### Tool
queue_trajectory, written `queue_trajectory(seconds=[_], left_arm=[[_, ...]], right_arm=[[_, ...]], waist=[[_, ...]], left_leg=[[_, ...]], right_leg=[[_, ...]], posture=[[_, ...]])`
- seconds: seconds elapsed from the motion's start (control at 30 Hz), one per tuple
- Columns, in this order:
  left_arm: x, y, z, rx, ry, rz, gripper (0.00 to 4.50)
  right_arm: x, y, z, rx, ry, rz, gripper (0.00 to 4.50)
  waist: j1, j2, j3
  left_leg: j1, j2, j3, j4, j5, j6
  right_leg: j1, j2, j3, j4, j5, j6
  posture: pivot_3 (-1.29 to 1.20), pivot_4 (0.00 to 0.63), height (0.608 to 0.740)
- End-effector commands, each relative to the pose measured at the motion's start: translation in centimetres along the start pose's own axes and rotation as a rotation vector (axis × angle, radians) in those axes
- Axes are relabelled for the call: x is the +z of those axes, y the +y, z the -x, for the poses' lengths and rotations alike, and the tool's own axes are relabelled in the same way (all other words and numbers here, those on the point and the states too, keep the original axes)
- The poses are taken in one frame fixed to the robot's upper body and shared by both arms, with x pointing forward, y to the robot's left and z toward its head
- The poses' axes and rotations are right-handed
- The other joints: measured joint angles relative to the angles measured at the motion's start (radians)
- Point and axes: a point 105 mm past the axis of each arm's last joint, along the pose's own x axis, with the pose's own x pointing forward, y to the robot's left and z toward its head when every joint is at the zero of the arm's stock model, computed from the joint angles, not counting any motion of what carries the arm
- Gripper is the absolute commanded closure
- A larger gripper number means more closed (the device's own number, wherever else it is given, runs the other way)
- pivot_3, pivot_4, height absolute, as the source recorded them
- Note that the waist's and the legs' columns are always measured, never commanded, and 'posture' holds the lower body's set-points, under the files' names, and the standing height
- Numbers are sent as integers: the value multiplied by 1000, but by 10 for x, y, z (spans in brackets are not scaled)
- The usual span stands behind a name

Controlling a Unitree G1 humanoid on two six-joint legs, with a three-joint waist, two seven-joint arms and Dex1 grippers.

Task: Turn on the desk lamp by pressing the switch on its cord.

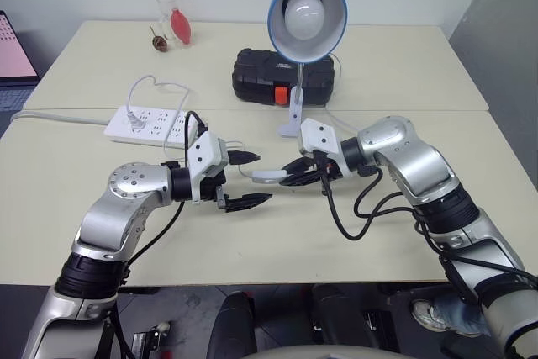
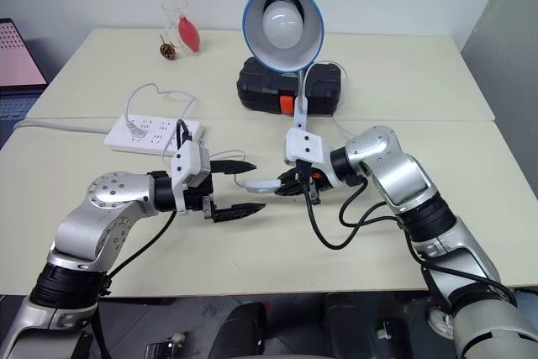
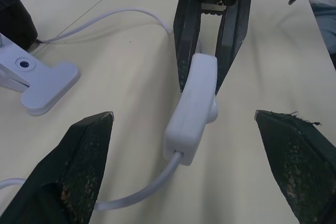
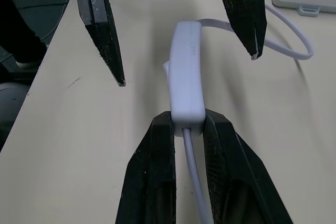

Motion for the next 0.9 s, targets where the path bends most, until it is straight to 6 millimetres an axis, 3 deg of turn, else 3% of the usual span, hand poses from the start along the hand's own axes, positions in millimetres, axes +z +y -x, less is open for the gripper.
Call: queue_trajectory(seconds=[0.03,0.63,0.9], left_arm=[[9,1,-2,-6,-21,-30,0],[3,3,-8,-23,9,-68,3600],[2,8,-7,-6,10,-87,3907]], right_arm=[[13,2,4,0,-26,54,4136],[17,5,5,13,-34,65,4136],[17,6,5,21,-31,74,4136]], waist=[[0,0,0],[0,0,0],[0,0,0]], left_leg=[[0,0,0,0,0,0],[0,0,0,0,0,0],[0,0,0,0,0,0]], right_leg=[[0,0,0,0,0,0],[0,0,0,0,0,0],[0,0,0,0,0,0]], posture=[[0,150,740],[0,150,740],[0,150,740]])
